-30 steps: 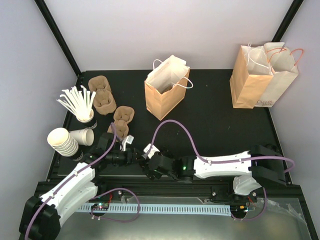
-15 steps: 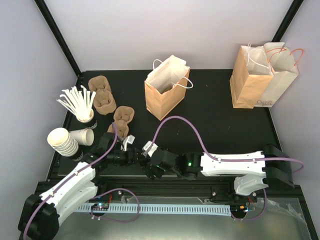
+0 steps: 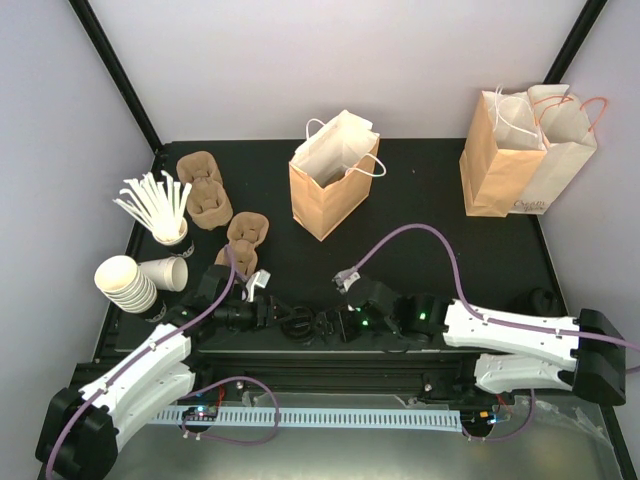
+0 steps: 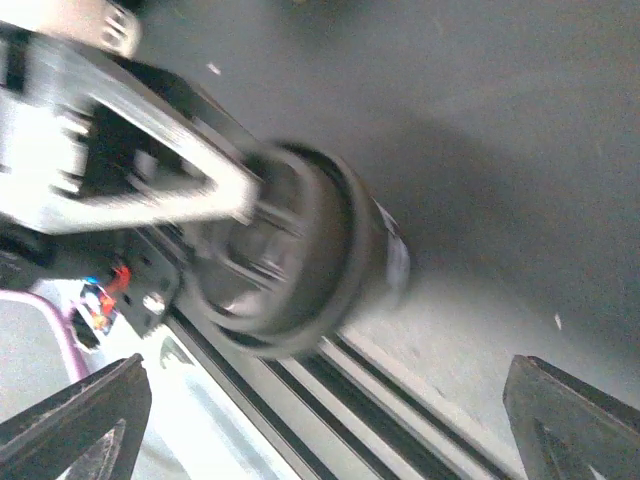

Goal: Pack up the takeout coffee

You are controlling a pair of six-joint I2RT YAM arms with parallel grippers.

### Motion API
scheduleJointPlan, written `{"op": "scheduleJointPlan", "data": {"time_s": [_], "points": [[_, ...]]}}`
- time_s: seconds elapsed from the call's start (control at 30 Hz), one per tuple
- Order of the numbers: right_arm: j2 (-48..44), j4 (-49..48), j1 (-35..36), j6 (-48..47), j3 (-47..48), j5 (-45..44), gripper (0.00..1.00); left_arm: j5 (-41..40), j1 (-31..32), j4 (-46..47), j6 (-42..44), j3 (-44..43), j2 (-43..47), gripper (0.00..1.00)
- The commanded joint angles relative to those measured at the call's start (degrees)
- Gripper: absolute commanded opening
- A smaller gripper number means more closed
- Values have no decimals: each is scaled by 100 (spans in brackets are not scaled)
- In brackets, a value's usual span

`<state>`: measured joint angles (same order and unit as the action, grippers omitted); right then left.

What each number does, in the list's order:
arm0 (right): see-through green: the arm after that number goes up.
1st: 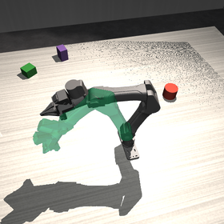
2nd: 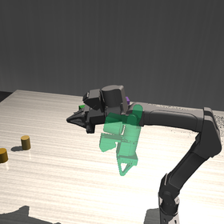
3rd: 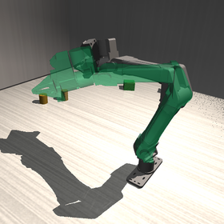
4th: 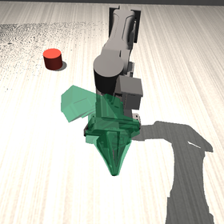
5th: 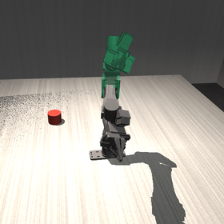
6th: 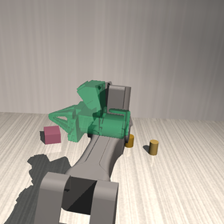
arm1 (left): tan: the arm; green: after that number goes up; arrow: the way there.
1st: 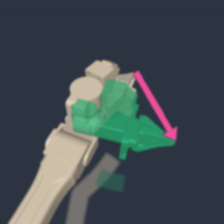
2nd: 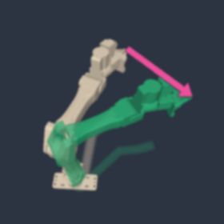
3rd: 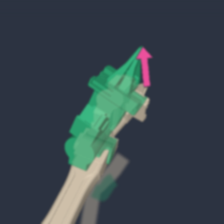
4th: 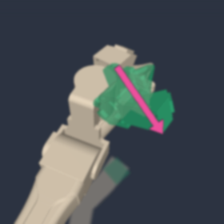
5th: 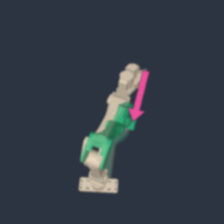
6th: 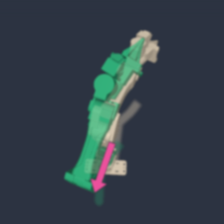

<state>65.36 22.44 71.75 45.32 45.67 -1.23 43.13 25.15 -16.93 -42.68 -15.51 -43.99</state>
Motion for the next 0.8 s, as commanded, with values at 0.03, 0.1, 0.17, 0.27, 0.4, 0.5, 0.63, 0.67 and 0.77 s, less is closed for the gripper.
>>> {"op": "scheduleJointPlan", "data": {"time_s": [0.03,0.1,0.17,0.27,0.4,0.5,0.63,0.67,0.77], "points": [[-310,-251,-182,1155,-765,1040,92,-354,42,-252,-32,48,-46,61],[-504,-582,-190,1311,-1046,1122,85,-358,43,-222,-37,63,-61,60],[-598,-805,-203,1372,-1229,1188,75,-350,43,-195,-49,72,-75,60],[-573,-1119,-277,1360,-1372,1400,62,-351,43,-164,-69,82,-75,60],[-342,-1657,-422,1318,-1508,1897,52,-348,51,-145,-70,74,-100,60],[-210,-2004,-526,1331,-1620,2099,51,-331,52,-144,-66,74,-118,60],[-96,-2252,-609,1332,-1684,2272,47,-325,54,-147,-65,57,-110,59],[-73,-2290,-616,1330,-1684,2303,47,-329,52,-151,-65,50,-110,59],[10,-2432,-650,1335,-1666,2398,47,-315,56,-153,-66,52,-116,59]]}}
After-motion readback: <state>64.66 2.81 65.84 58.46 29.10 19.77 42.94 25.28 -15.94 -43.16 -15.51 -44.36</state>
